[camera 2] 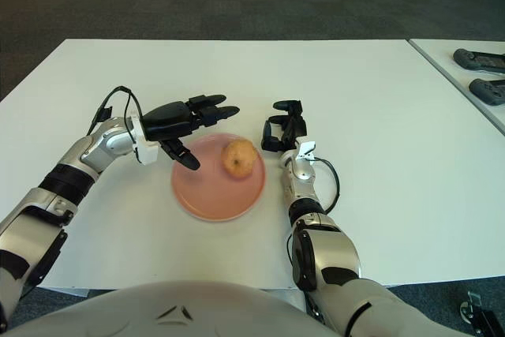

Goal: Put the apple into the plate.

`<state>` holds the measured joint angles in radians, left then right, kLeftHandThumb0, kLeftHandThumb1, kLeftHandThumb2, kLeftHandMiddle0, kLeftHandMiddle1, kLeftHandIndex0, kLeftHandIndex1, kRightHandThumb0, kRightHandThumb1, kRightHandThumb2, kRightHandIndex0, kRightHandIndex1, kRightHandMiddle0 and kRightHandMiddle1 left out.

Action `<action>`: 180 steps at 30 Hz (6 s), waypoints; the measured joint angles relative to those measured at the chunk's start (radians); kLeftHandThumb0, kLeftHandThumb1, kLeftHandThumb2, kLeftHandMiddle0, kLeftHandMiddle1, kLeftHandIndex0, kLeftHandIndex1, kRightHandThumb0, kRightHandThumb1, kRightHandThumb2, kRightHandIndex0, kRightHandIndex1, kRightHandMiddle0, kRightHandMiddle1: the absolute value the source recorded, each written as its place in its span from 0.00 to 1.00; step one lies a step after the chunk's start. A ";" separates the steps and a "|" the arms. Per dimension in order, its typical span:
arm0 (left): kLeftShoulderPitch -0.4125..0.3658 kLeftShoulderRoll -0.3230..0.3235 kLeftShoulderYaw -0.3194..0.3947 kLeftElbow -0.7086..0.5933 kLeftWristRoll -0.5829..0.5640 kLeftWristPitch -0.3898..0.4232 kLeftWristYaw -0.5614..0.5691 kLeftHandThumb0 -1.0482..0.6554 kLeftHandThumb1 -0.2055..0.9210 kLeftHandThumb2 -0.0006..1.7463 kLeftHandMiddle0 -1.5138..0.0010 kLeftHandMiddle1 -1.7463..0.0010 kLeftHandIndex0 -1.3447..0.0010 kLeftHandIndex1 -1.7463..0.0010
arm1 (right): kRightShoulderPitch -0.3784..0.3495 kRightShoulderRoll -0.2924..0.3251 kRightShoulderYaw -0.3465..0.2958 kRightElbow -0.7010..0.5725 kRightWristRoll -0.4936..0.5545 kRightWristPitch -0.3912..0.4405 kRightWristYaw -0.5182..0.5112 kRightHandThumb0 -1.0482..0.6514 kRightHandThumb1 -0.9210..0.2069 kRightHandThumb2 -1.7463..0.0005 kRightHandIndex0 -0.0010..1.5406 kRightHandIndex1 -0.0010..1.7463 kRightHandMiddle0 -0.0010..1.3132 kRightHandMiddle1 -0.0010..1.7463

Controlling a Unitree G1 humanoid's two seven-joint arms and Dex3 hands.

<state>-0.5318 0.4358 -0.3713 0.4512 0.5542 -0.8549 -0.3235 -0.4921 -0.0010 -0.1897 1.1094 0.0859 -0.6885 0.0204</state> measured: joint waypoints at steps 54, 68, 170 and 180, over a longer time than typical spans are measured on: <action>0.047 -0.352 0.463 -0.015 -0.491 0.524 0.564 0.07 1.00 0.66 0.87 0.94 1.00 0.66 | 0.013 0.004 -0.017 -0.023 0.028 -0.001 0.142 0.93 0.68 0.14 0.48 1.00 0.72 1.00; 0.086 -0.402 0.503 -0.031 -0.486 0.562 0.662 0.07 1.00 0.65 0.86 0.90 1.00 0.62 | 0.013 0.009 -0.021 -0.024 0.037 -0.001 0.158 0.93 0.68 0.14 0.48 1.00 0.72 1.00; 0.187 -0.365 0.460 0.281 -0.492 0.495 0.490 0.12 1.00 0.54 0.91 0.84 1.00 0.64 | 0.013 0.016 -0.022 -0.021 0.046 -0.007 0.152 0.93 0.68 0.13 0.48 1.00 0.72 1.00; 0.187 -0.370 0.449 0.308 -0.491 0.444 0.496 0.13 1.00 0.53 0.91 0.83 1.00 0.63 | 0.013 0.016 -0.023 -0.022 0.046 -0.008 0.159 0.93 0.68 0.13 0.48 1.00 0.72 1.00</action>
<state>-0.3445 0.0661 0.0777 0.7593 0.0629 -0.4106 0.1728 -0.4789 0.0151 -0.2131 1.0878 0.1319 -0.6964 0.1795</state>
